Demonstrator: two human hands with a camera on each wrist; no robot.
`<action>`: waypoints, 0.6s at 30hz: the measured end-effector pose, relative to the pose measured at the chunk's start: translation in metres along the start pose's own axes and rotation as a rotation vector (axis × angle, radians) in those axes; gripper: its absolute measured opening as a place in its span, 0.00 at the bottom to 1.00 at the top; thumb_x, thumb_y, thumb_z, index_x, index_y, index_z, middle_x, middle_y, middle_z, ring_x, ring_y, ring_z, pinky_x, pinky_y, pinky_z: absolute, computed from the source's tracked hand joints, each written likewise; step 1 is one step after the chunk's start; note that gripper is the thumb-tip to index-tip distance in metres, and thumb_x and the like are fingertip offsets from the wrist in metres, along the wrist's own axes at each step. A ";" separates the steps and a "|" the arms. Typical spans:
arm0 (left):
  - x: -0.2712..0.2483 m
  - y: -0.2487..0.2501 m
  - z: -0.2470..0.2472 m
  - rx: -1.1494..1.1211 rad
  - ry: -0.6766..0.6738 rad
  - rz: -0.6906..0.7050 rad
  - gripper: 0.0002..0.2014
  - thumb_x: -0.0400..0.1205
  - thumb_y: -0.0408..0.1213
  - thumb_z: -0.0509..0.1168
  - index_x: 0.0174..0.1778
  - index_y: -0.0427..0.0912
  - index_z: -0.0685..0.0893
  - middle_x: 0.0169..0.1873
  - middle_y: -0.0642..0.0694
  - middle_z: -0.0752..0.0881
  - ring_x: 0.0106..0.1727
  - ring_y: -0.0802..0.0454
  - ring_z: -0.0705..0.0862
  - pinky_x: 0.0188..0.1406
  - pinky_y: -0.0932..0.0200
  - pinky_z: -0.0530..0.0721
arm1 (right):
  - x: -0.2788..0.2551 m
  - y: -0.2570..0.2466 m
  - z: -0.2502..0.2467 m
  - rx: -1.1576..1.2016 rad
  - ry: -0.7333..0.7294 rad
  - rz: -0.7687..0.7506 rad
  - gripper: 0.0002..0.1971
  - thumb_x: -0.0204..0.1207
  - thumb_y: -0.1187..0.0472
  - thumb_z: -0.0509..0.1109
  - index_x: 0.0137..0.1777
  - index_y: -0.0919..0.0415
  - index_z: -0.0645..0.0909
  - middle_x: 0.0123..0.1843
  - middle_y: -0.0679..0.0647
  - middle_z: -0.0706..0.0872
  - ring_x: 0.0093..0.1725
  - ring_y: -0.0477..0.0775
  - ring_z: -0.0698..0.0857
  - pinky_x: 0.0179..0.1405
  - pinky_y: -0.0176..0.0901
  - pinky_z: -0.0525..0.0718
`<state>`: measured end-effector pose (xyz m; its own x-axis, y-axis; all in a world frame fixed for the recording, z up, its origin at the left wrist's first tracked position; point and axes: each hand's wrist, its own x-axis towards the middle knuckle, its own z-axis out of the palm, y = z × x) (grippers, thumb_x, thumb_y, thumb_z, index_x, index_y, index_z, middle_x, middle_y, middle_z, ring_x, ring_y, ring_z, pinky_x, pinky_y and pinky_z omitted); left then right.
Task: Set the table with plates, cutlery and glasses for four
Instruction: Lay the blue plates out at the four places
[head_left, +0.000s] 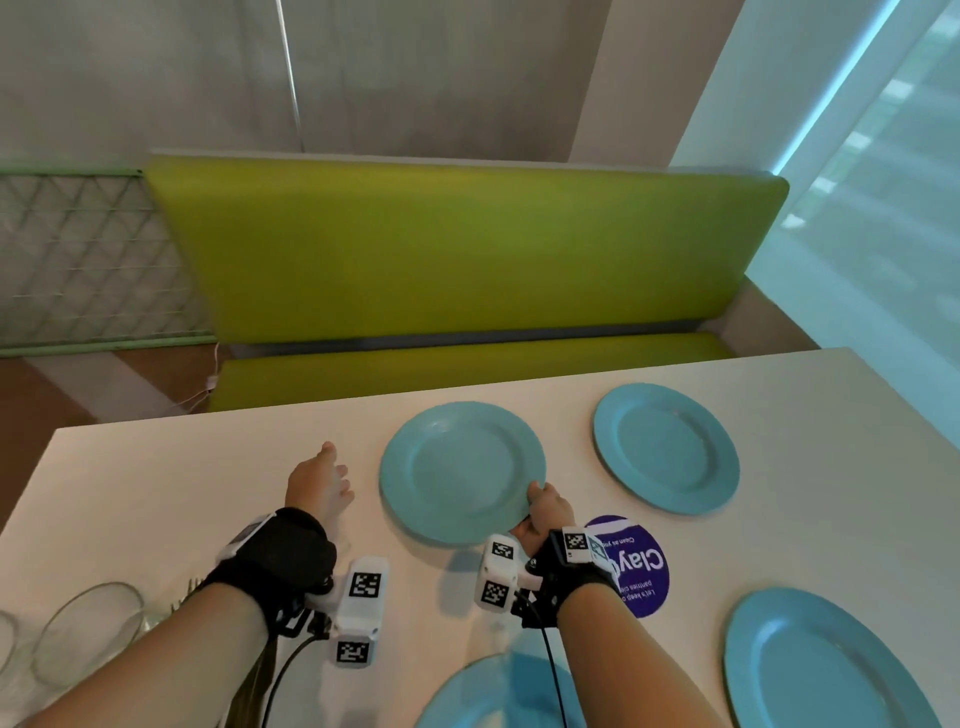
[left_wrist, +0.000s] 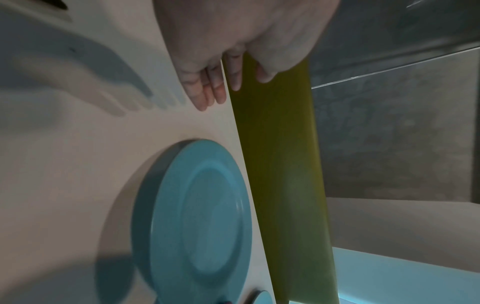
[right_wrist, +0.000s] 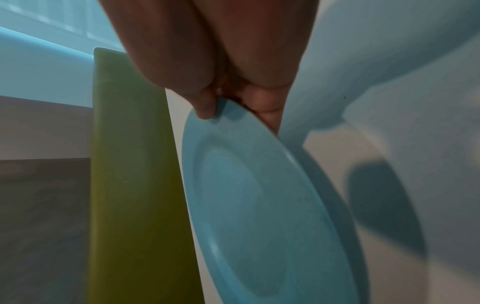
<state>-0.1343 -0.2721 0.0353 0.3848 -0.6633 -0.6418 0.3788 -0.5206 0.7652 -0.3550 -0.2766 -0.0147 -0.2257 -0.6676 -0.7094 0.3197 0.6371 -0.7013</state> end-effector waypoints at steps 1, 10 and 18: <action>0.000 0.000 -0.003 -0.004 0.002 -0.003 0.24 0.88 0.42 0.51 0.75 0.30 0.67 0.62 0.34 0.75 0.43 0.47 0.75 0.55 0.52 0.77 | 0.001 0.000 0.001 -0.024 0.000 -0.001 0.21 0.86 0.65 0.53 0.76 0.73 0.63 0.72 0.70 0.74 0.61 0.66 0.79 0.72 0.61 0.74; -0.007 -0.008 -0.029 -0.019 -0.031 -0.050 0.23 0.87 0.44 0.53 0.73 0.32 0.70 0.57 0.40 0.76 0.50 0.46 0.77 0.56 0.51 0.75 | 0.003 0.005 0.003 -0.146 0.099 0.029 0.16 0.78 0.67 0.66 0.60 0.79 0.76 0.51 0.67 0.79 0.49 0.66 0.80 0.63 0.67 0.80; -0.021 -0.017 -0.063 0.019 -0.097 -0.094 0.15 0.86 0.41 0.57 0.62 0.35 0.76 0.43 0.41 0.77 0.37 0.49 0.75 0.44 0.53 0.79 | -0.018 0.013 -0.002 -0.456 0.172 -0.110 0.33 0.75 0.59 0.70 0.78 0.67 0.64 0.68 0.66 0.78 0.54 0.61 0.80 0.55 0.51 0.79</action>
<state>-0.0955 -0.2151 0.0325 0.2653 -0.6596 -0.7033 0.3933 -0.5919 0.7035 -0.3491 -0.2557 -0.0112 -0.3966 -0.6917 -0.6036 -0.1407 0.6955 -0.7046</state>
